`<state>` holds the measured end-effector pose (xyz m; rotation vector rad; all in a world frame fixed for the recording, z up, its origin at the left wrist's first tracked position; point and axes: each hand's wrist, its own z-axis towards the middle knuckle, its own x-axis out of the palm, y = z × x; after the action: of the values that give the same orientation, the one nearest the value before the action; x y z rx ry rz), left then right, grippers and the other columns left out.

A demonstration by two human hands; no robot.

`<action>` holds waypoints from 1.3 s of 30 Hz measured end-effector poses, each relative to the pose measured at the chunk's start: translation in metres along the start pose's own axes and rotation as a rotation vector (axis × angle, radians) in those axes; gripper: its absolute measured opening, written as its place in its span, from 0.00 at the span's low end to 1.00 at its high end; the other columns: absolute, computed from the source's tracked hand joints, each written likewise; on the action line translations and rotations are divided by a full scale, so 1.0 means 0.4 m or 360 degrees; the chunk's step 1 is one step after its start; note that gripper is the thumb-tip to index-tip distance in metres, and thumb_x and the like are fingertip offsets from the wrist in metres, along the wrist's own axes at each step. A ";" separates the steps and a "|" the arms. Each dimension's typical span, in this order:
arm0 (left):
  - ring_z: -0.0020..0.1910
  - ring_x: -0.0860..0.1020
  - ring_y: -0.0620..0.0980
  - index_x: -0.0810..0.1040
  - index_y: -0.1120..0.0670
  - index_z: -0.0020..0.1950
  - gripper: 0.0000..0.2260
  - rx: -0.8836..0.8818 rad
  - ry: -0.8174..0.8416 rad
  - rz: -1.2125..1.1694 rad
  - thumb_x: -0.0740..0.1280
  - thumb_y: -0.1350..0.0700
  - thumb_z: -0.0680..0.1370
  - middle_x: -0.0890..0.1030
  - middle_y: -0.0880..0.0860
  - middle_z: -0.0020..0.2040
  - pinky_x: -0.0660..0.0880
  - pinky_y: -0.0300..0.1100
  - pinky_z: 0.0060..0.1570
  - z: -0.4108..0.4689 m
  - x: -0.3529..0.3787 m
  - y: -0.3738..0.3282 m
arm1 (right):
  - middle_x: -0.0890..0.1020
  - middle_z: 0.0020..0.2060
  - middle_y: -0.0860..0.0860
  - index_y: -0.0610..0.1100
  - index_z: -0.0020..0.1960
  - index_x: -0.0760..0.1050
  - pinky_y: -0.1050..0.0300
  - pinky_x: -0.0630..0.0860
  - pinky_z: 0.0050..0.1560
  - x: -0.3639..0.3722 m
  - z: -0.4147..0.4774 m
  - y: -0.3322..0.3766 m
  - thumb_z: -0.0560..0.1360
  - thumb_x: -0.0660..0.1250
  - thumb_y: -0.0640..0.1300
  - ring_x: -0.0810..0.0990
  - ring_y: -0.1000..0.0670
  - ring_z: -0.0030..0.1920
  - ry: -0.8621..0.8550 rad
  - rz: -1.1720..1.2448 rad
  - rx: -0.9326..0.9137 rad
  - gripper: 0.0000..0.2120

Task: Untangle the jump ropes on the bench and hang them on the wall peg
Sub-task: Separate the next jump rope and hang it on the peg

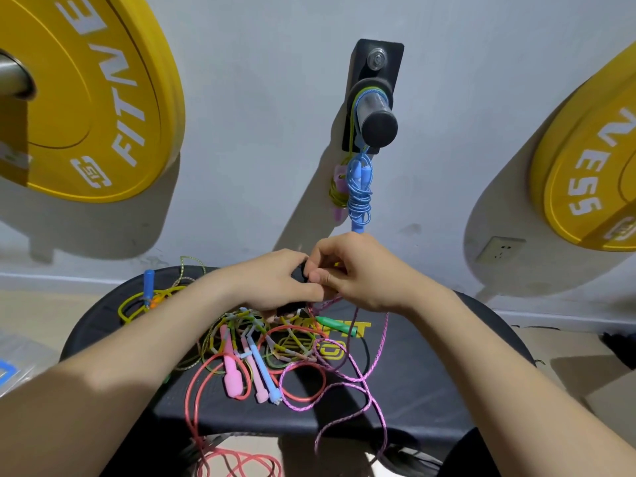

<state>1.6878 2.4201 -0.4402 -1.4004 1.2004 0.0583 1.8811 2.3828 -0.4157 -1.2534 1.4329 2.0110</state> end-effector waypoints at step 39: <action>0.43 0.81 0.49 0.80 0.45 0.50 0.09 0.0250 -0.0273 0.0613 0.78 0.48 0.76 0.83 0.45 0.41 0.79 0.51 0.46 -0.045 -0.090 0.047 | 0.76 0.22 0.54 0.45 0.38 0.85 0.54 0.73 0.33 -0.042 0.039 -0.154 0.80 0.57 0.73 0.77 0.51 0.29 -0.0312 -0.0420 0.0693 0.35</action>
<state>1.6480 2.4330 -0.4248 -0.9931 1.2861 0.3392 1.9275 2.4253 -0.4352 -0.9684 1.4241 1.4988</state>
